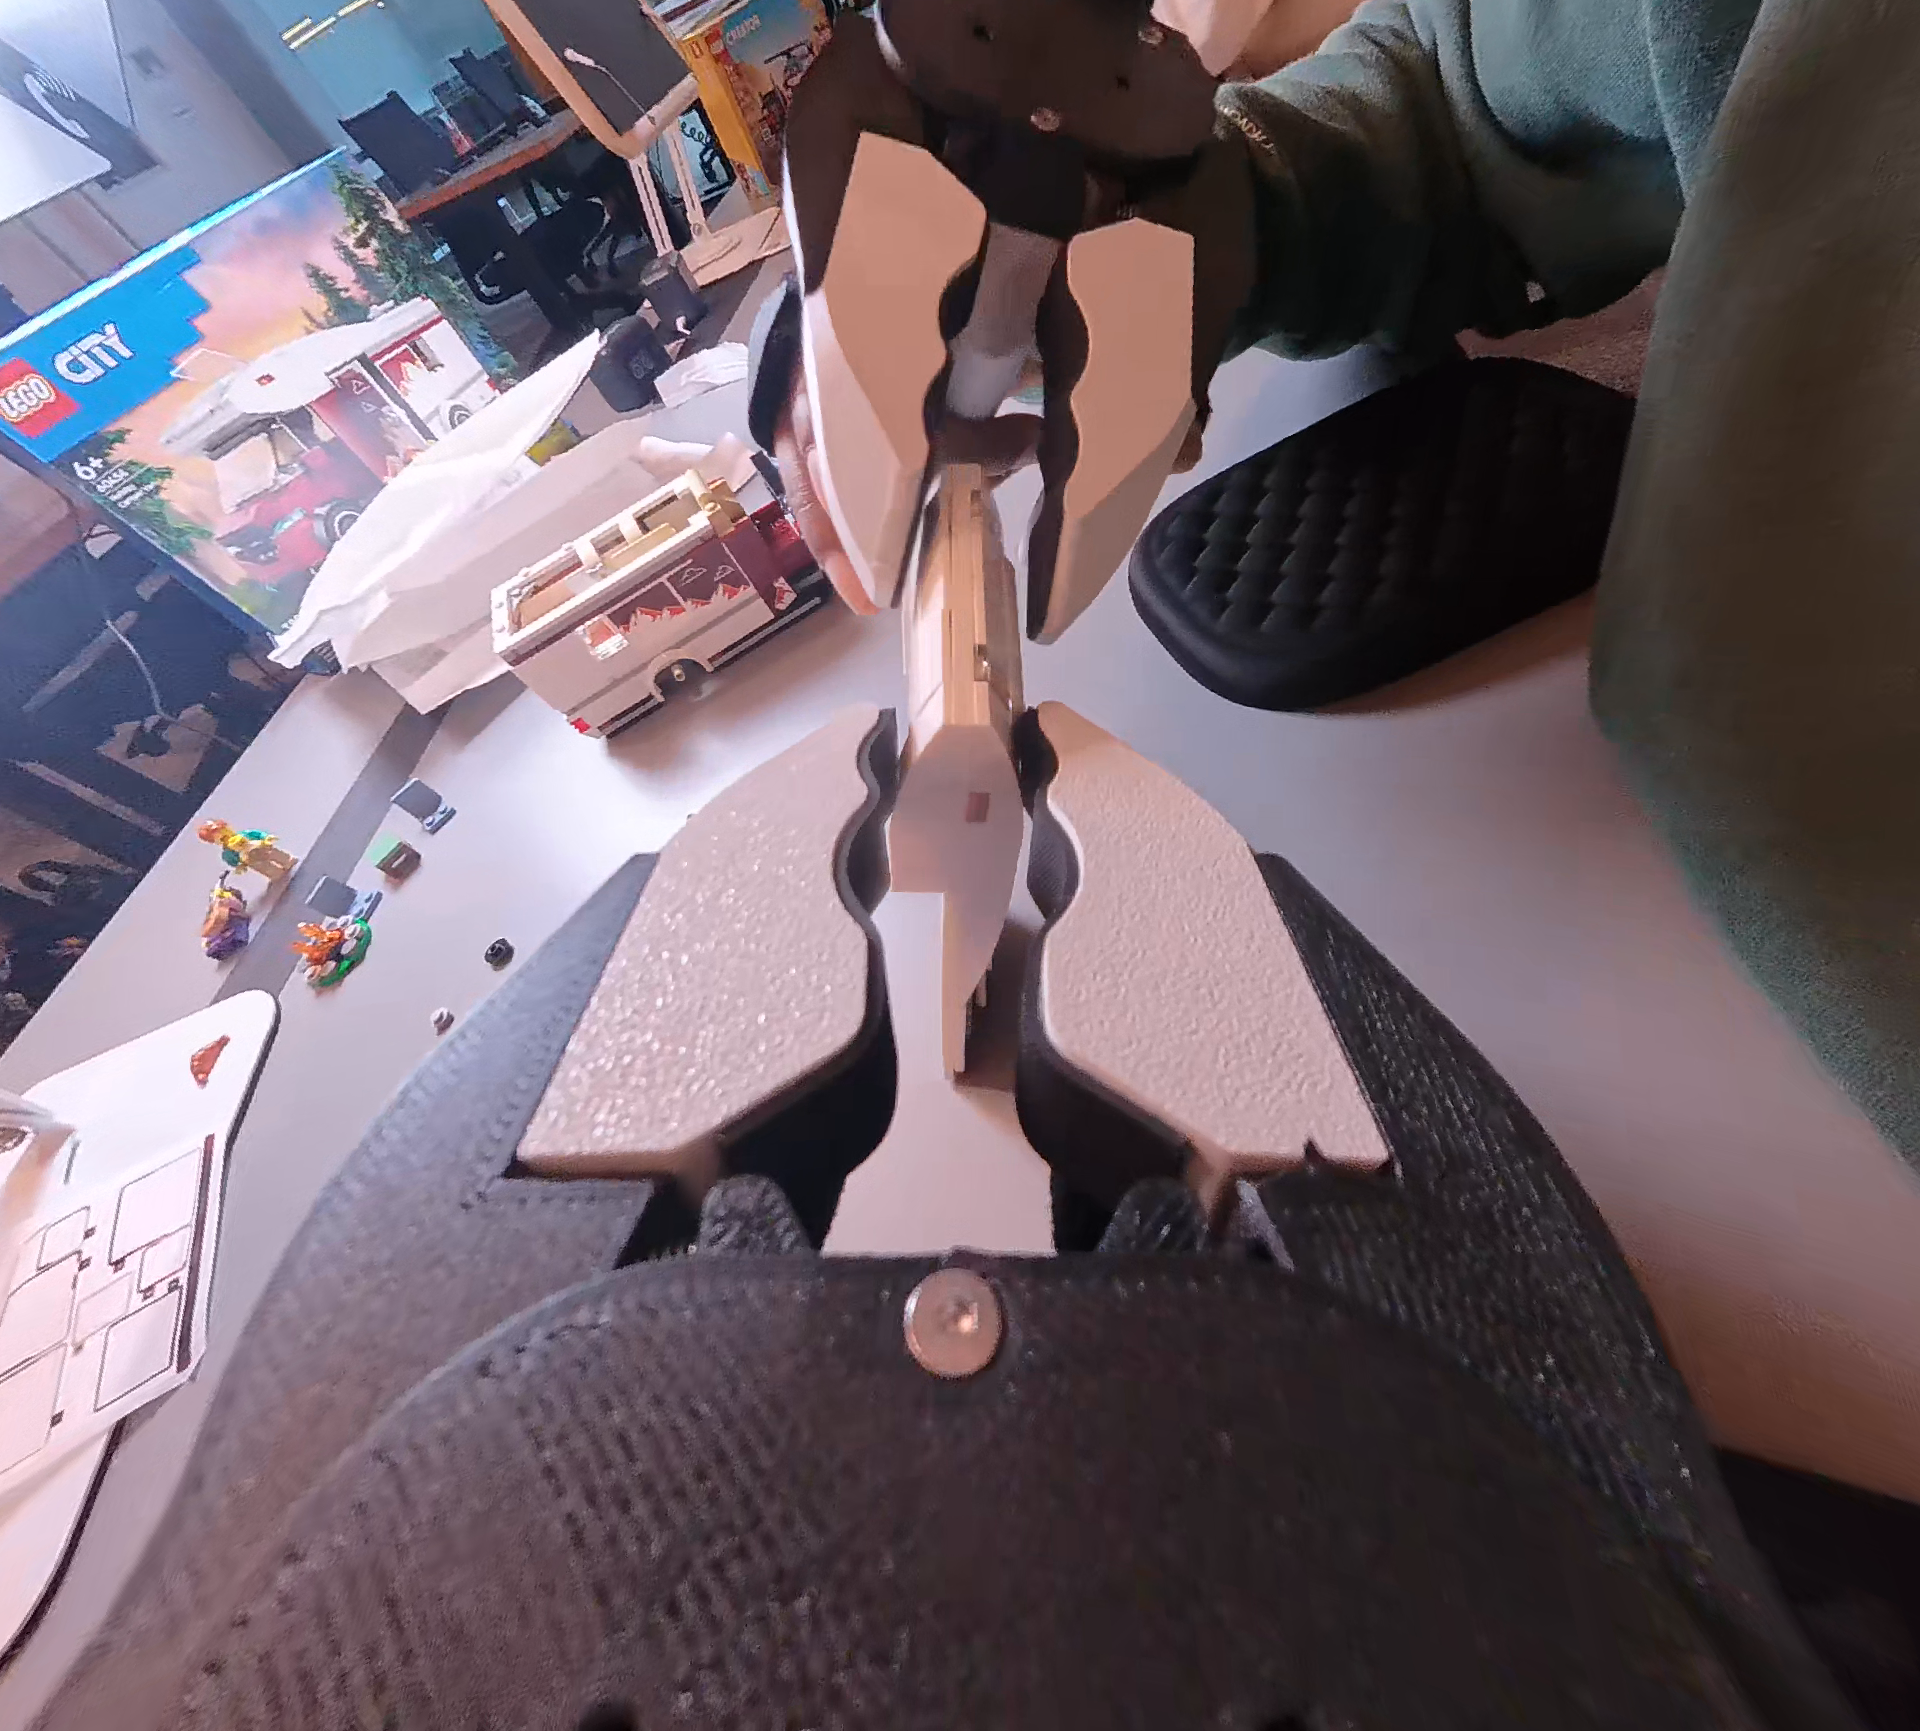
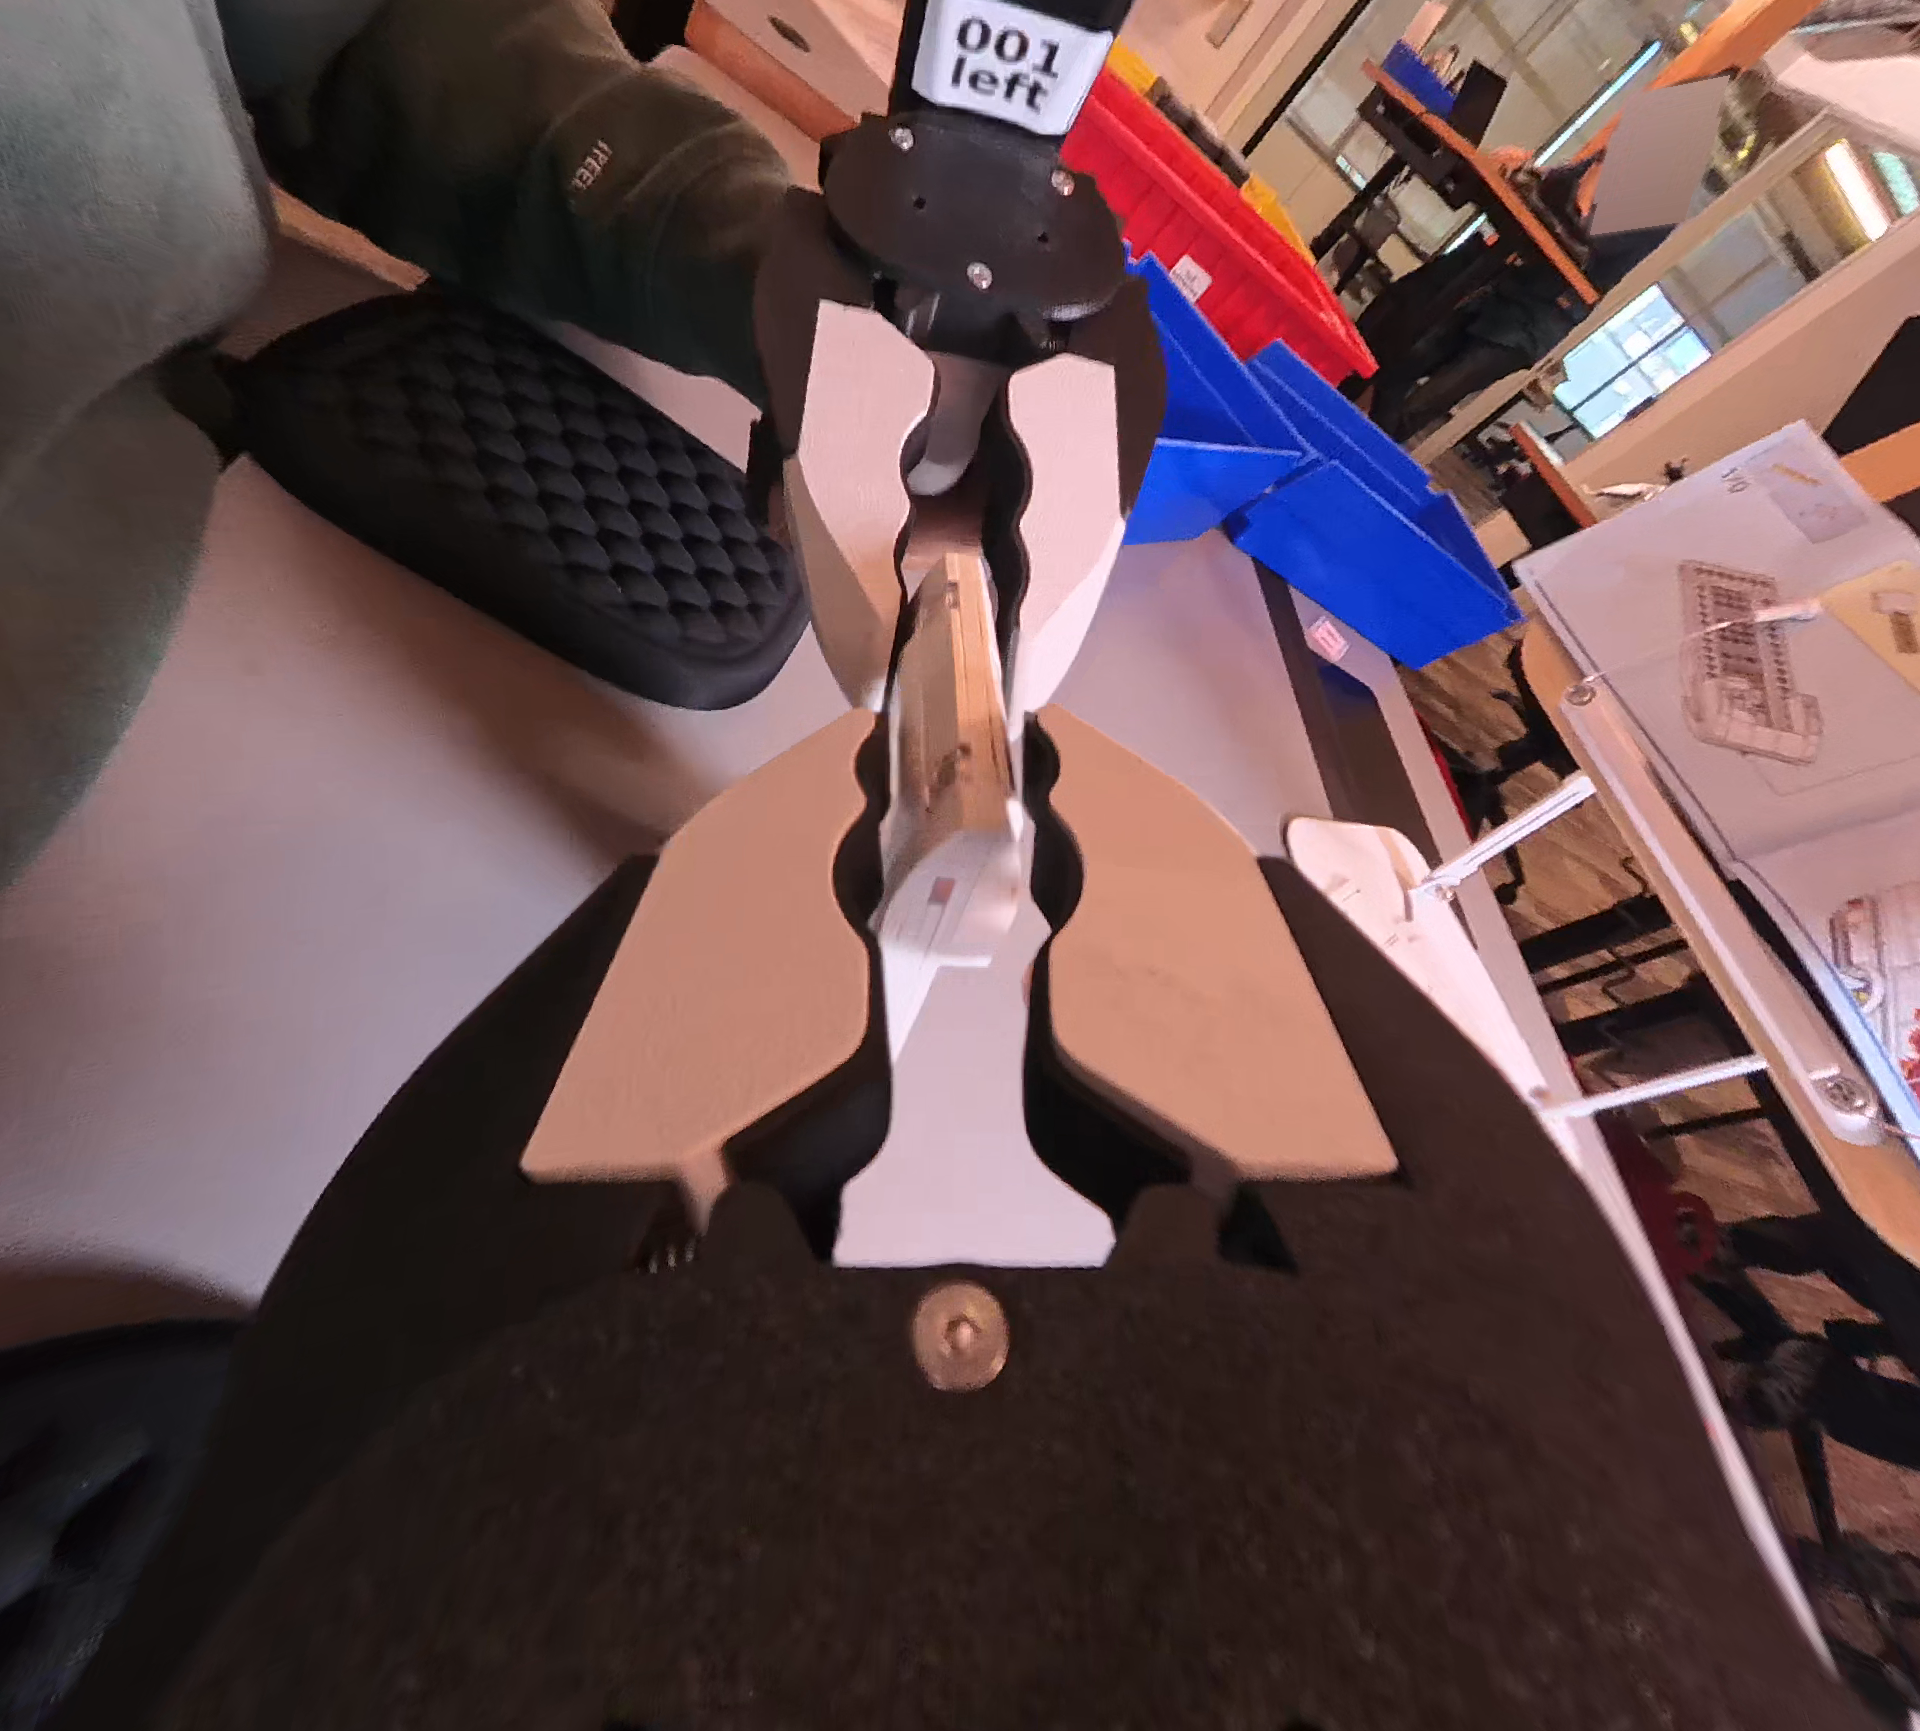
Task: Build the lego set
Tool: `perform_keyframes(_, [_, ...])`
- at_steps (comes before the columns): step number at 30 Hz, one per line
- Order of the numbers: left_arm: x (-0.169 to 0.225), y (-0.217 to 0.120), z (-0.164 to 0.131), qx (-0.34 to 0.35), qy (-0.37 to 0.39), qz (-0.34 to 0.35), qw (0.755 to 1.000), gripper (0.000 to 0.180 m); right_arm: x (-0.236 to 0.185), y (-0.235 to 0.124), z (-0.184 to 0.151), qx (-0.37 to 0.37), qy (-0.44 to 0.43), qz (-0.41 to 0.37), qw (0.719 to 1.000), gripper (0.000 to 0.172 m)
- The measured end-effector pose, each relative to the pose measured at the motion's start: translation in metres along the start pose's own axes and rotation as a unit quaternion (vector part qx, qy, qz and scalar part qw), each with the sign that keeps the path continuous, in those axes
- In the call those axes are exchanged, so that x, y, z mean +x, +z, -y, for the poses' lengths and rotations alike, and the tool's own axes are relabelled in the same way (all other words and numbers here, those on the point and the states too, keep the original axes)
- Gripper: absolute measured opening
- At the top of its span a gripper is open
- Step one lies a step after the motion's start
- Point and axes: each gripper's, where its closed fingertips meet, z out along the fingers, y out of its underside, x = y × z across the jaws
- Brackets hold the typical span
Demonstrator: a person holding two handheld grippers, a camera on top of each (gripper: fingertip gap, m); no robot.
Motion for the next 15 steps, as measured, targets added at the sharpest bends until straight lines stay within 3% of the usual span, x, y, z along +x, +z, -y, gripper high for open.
perform_keyframes(4, [-0.0003, -0.0016, -0.0005, -0.007, 0.009, 0.005, 1.000, 0.023, -0.0002, -0.0030, -0.0037, -0.001, 0.037, 0.023, 0.999, 0.021])
perform_keyframes(15, [0.0029, -0.0038, 0.0041, 0.006, -0.056, -0.027, 0.998, 0.024, -0.0026, -0.0040, 0.0016, -0.014, -0.002, 0.023, 1.000, 0.019])
